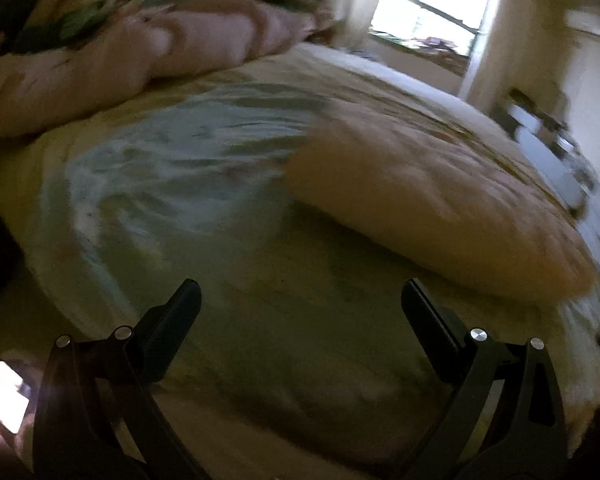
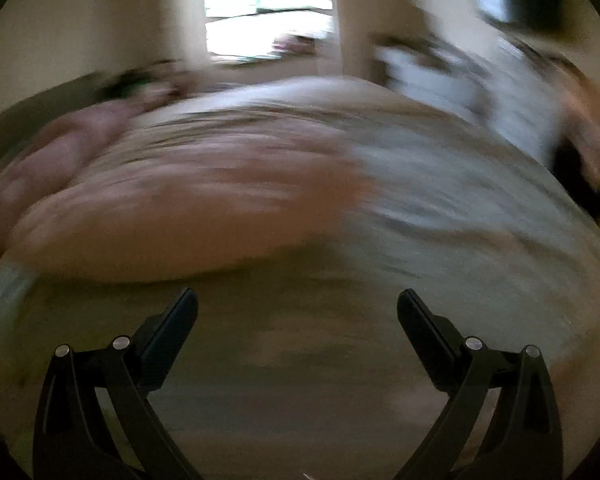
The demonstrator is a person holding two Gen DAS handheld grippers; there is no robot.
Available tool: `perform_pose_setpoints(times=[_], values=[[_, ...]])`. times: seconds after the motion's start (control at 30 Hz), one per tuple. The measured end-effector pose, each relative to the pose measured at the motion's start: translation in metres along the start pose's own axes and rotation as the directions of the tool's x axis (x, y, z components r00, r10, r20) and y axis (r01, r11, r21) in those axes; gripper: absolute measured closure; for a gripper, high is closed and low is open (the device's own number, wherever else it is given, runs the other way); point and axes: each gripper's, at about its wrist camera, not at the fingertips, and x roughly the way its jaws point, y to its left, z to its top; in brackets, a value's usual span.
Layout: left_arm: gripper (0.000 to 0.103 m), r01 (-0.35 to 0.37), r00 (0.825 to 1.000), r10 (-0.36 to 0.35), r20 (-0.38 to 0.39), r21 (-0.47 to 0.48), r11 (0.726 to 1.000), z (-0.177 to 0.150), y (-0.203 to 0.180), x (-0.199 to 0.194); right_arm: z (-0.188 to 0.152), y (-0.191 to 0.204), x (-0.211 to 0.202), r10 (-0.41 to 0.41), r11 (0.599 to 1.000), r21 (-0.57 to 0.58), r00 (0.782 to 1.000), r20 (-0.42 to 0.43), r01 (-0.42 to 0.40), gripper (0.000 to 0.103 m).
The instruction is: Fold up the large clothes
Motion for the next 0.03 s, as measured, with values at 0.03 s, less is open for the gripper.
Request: perform_pose_setpoints(times=[0.03], values=[[0.009,-0.037,0.999,0.037,0.008,-0.022,0.999,0.0138,0.0188,0.0079,0.0007,-0.0332,0.0036,-0.063,0.995,0.077,0.998,-0.012,0.064,0.004]])
